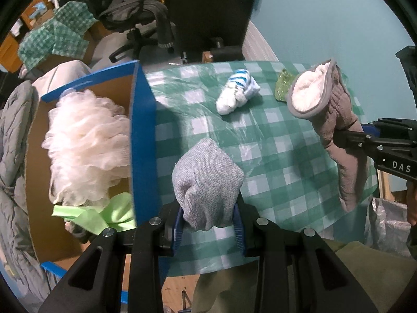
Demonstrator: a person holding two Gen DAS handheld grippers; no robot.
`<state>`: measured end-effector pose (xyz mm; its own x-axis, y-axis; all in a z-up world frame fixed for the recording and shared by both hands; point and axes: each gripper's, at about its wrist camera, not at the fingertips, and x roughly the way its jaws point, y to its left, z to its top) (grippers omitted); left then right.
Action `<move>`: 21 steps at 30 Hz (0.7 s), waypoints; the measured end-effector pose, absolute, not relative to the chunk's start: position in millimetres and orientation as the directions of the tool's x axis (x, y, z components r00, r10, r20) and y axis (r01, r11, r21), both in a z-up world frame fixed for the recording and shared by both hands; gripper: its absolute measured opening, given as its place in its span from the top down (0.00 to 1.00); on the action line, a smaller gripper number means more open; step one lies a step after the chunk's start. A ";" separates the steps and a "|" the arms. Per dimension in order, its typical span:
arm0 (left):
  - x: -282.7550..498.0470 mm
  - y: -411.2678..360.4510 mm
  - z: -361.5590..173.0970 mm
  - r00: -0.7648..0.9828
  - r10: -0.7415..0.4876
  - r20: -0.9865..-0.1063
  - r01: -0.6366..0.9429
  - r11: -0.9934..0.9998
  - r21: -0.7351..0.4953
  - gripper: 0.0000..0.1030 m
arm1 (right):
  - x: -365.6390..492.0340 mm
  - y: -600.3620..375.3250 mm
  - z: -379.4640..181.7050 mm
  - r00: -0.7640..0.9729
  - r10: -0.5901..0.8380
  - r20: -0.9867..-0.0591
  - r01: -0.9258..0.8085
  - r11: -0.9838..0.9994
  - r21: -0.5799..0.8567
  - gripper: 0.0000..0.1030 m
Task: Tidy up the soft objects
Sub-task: 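Lift the grey fleece sock and grey sock and carry them over the box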
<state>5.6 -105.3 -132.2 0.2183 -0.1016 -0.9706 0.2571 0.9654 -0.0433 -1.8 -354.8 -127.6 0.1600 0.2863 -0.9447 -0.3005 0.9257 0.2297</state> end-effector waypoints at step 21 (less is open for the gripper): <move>-11.0 -16.5 -112.3 0.263 -0.067 -0.962 0.106 0.994 -0.040 0.68 | 17.5 -248.1 -85.6 0.163 0.409 -0.898 -0.463 0.835 0.297 0.79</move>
<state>-11.0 -16.5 -112.3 0.2630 -0.0672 -0.9625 0.1061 0.9935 -0.0403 17.5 -248.1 -85.6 0.1627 0.4092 -0.8978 -0.4633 0.8351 0.2966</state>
